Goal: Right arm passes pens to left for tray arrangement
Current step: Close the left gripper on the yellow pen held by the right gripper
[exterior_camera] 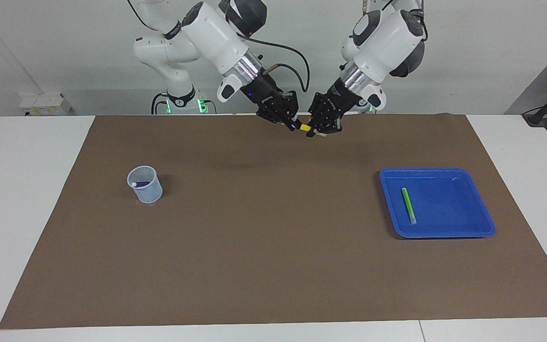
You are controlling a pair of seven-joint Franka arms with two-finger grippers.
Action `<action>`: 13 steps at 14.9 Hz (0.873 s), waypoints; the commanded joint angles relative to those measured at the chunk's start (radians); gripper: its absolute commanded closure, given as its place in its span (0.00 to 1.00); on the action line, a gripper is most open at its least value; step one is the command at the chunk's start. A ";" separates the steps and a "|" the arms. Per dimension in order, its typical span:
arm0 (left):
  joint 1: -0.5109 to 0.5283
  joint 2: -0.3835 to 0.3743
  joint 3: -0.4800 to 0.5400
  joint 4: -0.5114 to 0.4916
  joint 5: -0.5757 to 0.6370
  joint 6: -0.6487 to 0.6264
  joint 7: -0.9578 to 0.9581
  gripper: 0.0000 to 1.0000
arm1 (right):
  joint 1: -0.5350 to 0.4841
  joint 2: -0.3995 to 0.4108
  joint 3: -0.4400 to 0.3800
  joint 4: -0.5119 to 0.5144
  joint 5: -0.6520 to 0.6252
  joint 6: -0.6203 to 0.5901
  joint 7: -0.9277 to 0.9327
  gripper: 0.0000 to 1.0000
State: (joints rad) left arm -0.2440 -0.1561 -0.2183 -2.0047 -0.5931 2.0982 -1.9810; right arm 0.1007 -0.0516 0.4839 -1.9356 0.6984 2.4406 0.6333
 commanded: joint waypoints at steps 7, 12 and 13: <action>-0.005 -0.037 0.005 -0.029 0.013 -0.001 0.153 1.00 | -0.053 -0.028 -0.010 -0.013 0.012 -0.092 -0.007 0.00; 0.031 -0.043 0.037 -0.025 0.013 -0.125 0.615 1.00 | -0.219 -0.059 -0.013 -0.009 -0.181 -0.404 -0.149 0.00; 0.054 -0.049 0.037 -0.025 0.013 -0.168 0.745 1.00 | -0.252 -0.070 -0.013 -0.009 -0.230 -0.473 -0.229 0.00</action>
State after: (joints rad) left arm -0.2320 -0.1628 -0.1877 -2.0053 -0.5904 2.0079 -1.4398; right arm -0.0938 -0.0858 0.4634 -1.9328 0.5445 2.0671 0.5162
